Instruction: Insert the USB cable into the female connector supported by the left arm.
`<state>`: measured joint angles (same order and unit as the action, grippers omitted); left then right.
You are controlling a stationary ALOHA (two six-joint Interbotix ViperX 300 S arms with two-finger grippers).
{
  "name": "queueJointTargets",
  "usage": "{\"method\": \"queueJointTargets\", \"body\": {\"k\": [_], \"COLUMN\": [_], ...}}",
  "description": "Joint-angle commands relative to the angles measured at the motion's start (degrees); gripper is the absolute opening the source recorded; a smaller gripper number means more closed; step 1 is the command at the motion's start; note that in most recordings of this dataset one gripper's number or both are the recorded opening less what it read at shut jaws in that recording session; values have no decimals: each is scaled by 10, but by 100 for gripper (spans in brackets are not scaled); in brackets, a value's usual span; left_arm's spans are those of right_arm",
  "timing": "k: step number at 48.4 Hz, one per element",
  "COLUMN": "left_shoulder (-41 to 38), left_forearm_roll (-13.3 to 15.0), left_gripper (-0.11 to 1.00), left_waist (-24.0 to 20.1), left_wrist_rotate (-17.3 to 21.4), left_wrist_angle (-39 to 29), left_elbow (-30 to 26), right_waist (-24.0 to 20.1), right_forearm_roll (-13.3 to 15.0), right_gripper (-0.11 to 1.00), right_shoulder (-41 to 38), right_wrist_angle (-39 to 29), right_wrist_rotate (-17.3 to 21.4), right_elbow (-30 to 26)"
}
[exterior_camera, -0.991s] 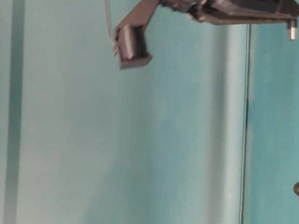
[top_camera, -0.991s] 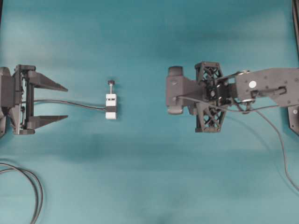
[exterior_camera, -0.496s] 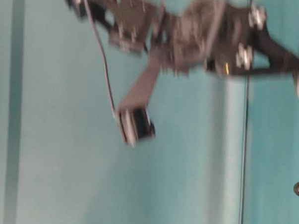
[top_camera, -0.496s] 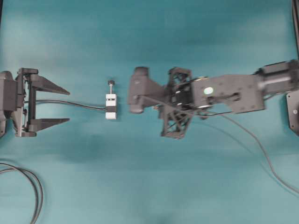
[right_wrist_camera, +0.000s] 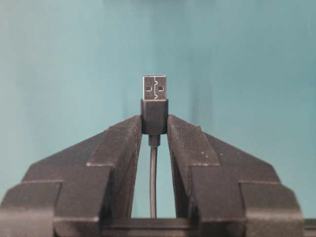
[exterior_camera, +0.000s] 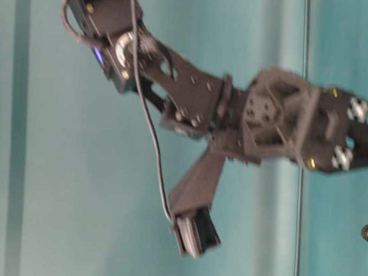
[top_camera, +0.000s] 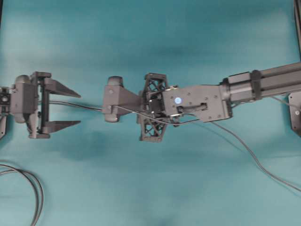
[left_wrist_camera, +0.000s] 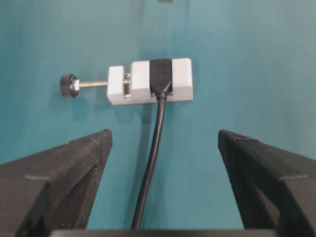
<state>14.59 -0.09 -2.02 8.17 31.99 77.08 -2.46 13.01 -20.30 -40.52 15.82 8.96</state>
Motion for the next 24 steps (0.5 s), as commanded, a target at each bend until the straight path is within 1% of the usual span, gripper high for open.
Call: {"method": "queueJointTargets", "body": {"k": [1,7,12,24], "left_shoulder": [-18,-46,-69,-100], "left_forearm_roll": [-1,1,2,3], "left_gripper": [92,92,92,92], "left_waist": [1,1,-1,-4], "left_wrist_rotate": [-2,-3,-3,-4], "left_wrist_angle": [8,7,7,11], "left_elbow": [-23,-40,-43,-60], "right_waist": [2,2,2,4], "right_forearm_roll": [6,7,7,10], "right_gripper": [20,20,20,20], "right_shoulder": [-1,-13,-18,-34], "right_wrist_angle": [5,5,5,6], "right_wrist_rotate": [0,2,1,-2], "right_elbow": [-26,-28,-33,-47]}}
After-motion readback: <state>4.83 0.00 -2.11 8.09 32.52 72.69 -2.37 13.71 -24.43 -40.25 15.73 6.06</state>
